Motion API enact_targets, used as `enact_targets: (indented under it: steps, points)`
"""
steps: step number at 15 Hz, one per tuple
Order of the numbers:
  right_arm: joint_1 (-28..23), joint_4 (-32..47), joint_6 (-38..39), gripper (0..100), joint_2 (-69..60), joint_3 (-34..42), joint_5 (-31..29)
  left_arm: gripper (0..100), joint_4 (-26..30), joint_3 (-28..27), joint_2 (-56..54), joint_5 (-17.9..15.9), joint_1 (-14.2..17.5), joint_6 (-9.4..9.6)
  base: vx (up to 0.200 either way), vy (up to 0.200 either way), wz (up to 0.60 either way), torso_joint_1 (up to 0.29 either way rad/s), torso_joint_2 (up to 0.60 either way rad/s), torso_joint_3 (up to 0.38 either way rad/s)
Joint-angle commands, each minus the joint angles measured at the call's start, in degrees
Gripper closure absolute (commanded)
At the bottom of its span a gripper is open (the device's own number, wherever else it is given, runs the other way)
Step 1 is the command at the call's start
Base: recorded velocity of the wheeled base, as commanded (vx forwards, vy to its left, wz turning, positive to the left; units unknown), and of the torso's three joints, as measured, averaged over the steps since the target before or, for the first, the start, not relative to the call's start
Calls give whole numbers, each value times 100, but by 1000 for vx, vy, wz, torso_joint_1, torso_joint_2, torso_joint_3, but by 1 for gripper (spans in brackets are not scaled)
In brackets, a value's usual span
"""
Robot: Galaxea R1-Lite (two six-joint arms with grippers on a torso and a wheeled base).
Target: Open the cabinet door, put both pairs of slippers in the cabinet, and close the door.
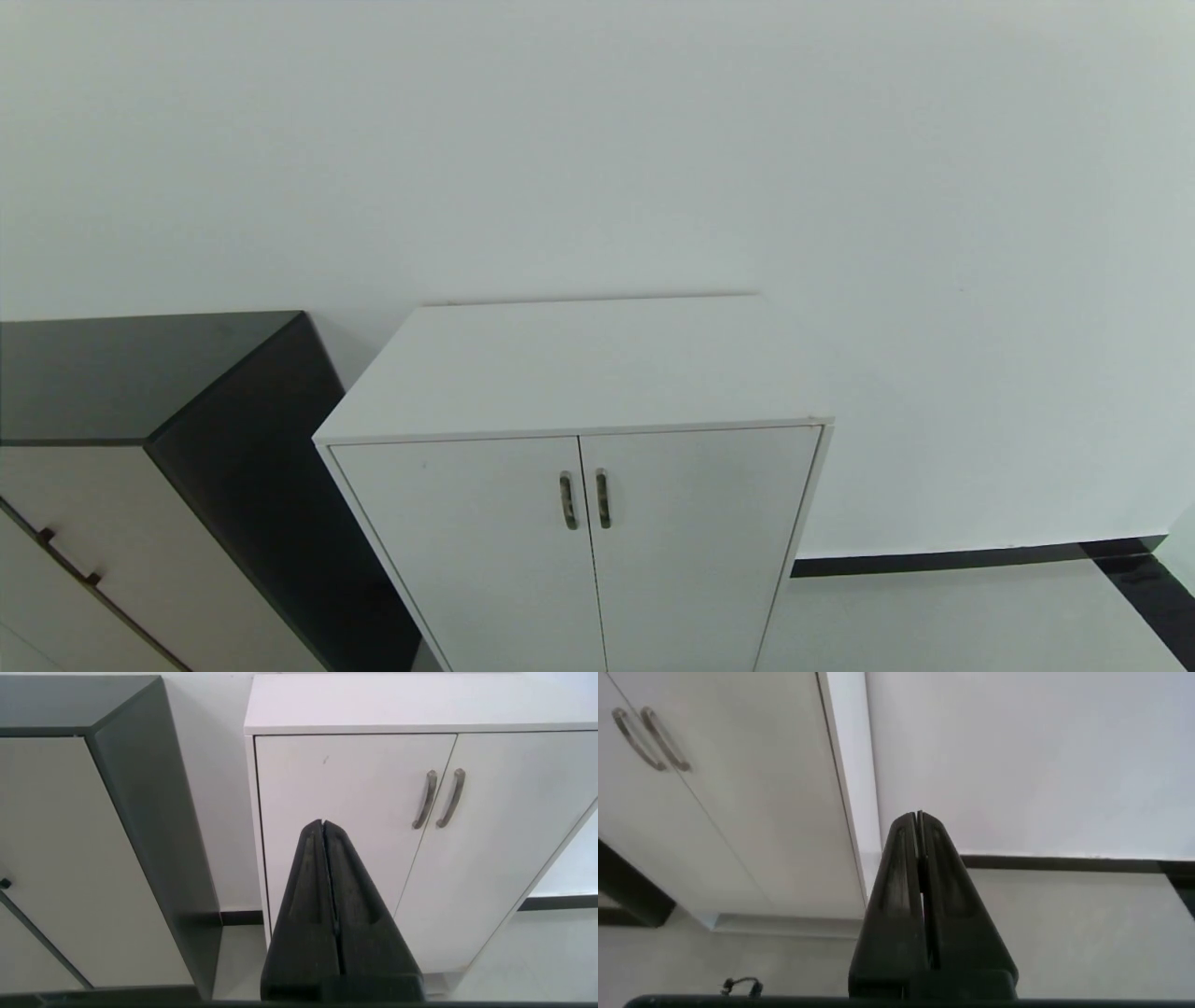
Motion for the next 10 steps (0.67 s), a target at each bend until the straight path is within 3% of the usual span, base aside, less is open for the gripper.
enact_targets:
  steps: [1,10]
  points:
    - [-258,-3,-93,100,-521,-6,-53,100,-7,1,-1,2,1,-4,0,0,0,0,0,0]
    - [-346,-3,-146,100,-785,2,-150,100,-15,10,-1,10,1,5,0,0,0,0,0,0]
